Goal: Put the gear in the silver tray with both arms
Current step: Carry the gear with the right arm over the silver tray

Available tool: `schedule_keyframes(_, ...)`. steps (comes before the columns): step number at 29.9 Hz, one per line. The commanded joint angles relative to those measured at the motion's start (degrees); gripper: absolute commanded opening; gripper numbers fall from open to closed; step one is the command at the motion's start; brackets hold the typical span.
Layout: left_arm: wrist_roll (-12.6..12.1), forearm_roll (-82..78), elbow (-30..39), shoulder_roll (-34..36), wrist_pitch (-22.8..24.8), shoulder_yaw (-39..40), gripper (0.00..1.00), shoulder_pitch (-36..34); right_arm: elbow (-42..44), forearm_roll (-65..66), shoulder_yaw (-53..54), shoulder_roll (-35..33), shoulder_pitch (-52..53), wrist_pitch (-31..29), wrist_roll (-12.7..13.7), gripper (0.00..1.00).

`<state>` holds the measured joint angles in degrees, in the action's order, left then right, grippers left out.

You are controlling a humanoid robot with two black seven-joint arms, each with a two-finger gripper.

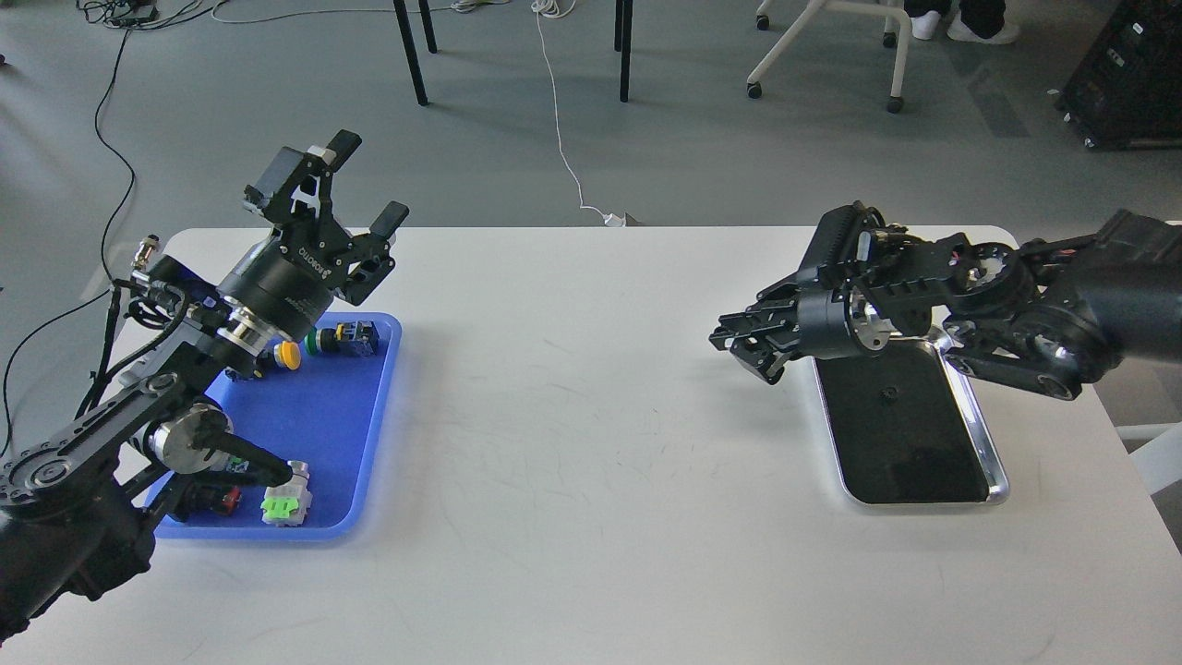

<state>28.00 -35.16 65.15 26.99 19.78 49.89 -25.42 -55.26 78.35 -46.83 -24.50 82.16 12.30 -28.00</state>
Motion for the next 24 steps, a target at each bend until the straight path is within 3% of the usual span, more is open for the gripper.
schedule_keyframes(1, 0.0, -0.09, 0.07, -0.36, 0.0, -0.14, 0.99, 0.02, -3.01, 3.02, -0.01, -7.91, -0.68, 0.01, 0.0, 0.16)
schedule_keyframes(7, 0.0, -0.09, 0.07, -1.5, 1.4, 0.12, 0.98, 0.02, -3.54, 7.96, -0.01, -15.39, -4.19, 0.01, 0.0, 0.17)
schedule_keyframes(18, 0.0, -0.09, 0.6, -1.59, 1.4, 0.3, 0.99, 0.02, -3.36, 7.96, 0.25, -17.51, -10.35, 0.01, 0.0, 0.22)
schedule_keyframes(21, 0.0, -0.09, 0.6, -1.5, 1.4, 0.38, 0.98, 0.02, -3.19, 7.96, 0.51, -16.72, -10.62, 0.09, 0.0, 0.28)
schedule_keyframes(24, 0.0, -0.09, 0.68, -1.41, 1.4, 0.38, 0.98, 0.02, -3.19, 7.78, 0.69, -16.11, -10.53, 0.09, 0.0, 0.49)
